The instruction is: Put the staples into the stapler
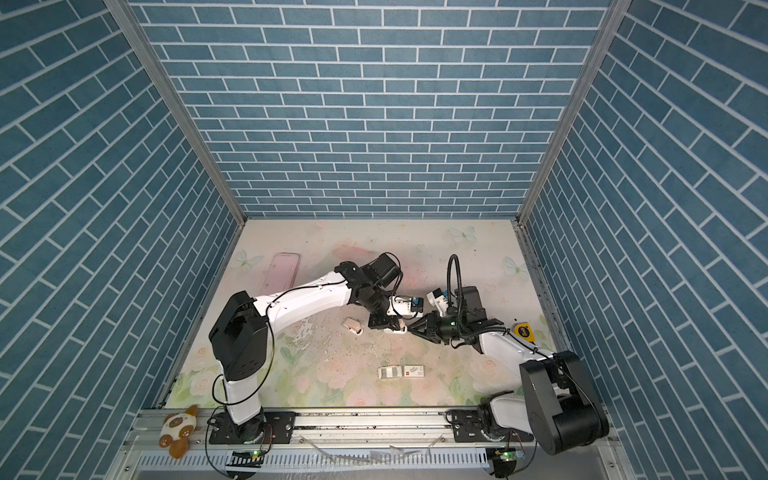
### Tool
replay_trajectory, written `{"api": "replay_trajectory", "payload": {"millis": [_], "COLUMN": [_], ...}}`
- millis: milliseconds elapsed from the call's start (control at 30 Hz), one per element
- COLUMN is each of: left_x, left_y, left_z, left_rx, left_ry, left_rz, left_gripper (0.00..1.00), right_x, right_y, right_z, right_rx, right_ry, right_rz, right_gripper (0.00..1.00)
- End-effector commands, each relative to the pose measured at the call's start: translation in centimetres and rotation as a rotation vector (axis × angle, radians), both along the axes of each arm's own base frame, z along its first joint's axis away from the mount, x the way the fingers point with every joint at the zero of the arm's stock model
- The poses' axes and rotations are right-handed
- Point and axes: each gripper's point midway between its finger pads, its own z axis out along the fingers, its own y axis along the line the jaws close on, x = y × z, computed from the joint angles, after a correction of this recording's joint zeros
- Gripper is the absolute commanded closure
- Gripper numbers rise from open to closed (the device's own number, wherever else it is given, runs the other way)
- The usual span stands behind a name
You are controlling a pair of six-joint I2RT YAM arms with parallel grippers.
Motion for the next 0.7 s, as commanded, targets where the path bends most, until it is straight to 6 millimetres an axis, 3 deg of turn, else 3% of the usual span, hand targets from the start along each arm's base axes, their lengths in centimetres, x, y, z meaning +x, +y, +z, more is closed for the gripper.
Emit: {"api": "replay_trajectory", "payload": {"millis": [0,433,667], "left_x": [-0.2,-0.2,0.0], "left_y": [-0.6,-1.1,-1.8], "left_z": [2.3,3.0,4.4], "left_rx": [-0.053,-0.075,-0.112], "left_ry": [0.0,0.017,0.021], "left_rz": [0.001,0.009,0.021], "left_gripper": [1.0,1.0,1.0], "right_x": [0.6,0.3,0.5], "right_y": [0.6,0.4,0.5], "right_z": [0.9,0.6,0.5], "right_rx": [0.024,0.015,0.02], "right_ry": [-0.039,-0.035,-0.033], "right_rz": [0.017,0.009,0.008], "right_gripper": [0.79,0.79,0.84]}}
